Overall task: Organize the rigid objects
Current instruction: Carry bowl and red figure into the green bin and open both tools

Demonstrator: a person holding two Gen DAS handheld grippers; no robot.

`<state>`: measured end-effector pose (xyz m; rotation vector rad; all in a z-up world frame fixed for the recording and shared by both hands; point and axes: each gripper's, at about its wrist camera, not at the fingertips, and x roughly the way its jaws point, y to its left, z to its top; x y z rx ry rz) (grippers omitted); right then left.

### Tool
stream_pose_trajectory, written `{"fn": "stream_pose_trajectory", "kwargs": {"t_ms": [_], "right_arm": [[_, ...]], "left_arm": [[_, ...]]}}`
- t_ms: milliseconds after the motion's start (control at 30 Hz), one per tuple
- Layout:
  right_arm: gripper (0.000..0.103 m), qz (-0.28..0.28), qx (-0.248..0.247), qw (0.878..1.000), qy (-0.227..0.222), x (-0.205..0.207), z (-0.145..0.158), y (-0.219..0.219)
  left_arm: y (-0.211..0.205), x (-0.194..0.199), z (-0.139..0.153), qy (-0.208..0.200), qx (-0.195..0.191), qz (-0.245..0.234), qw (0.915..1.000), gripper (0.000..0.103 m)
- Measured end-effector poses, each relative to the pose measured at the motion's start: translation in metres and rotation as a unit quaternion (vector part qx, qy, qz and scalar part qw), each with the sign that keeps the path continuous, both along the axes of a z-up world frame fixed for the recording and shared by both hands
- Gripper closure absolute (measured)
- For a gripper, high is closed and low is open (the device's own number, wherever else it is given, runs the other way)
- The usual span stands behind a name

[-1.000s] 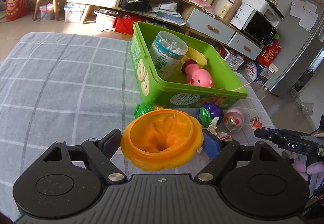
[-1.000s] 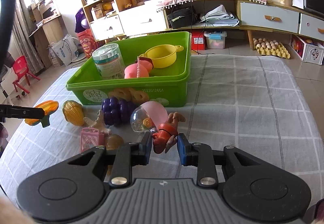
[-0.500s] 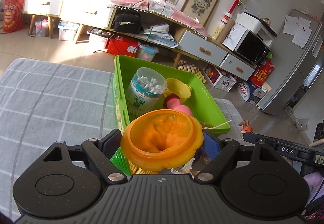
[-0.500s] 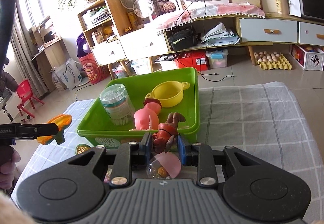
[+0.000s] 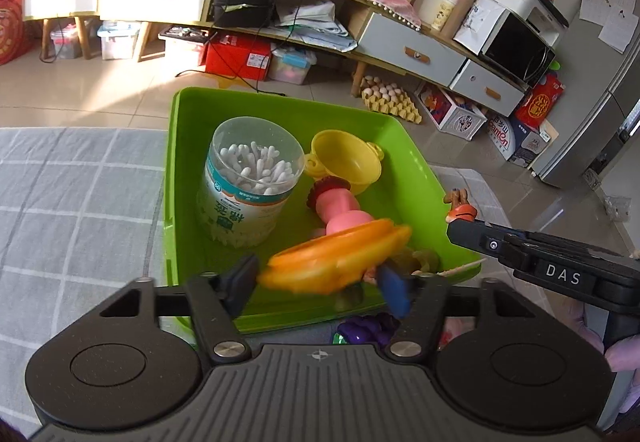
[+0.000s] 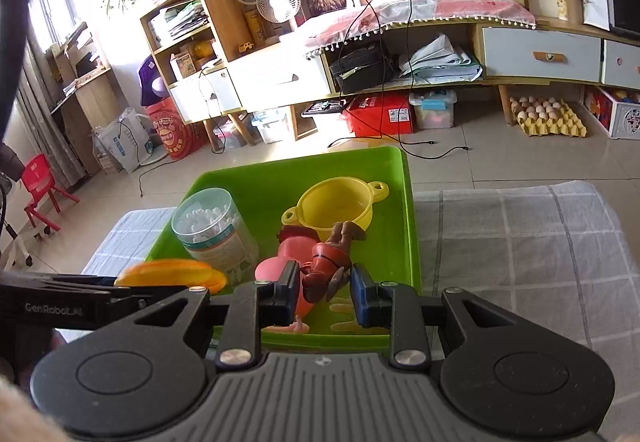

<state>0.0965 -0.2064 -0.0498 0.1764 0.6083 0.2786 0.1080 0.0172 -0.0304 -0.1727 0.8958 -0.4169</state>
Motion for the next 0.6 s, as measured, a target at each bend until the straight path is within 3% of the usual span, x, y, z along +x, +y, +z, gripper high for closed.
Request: {"fn": "stream_pose_trajectory", "kwargs": {"t_ms": [100, 267, 600], "right_arm": [[0.101, 0.004, -0.027, 1.000, 0.002, 0.011, -0.008, 0.003], [0.101, 0.010, -0.043, 0.999, 0.006, 0.025, -0.020, 0.000], [0.101, 0.017, -0.065, 0.998, -0.002, 0.029, -0.030, 0.010]], "left_arm": [[-0.009, 0.015, -0.010, 0.017, 0.021, -0.003, 0.9996, 0.044], [-0.023, 0.025, -0.020, 0.002, 0.064, -0.024, 0.9977, 0.044], [-0.029, 0.040, -0.020, -0.024, 0.094, -0.029, 0.9948, 0.044]]}}
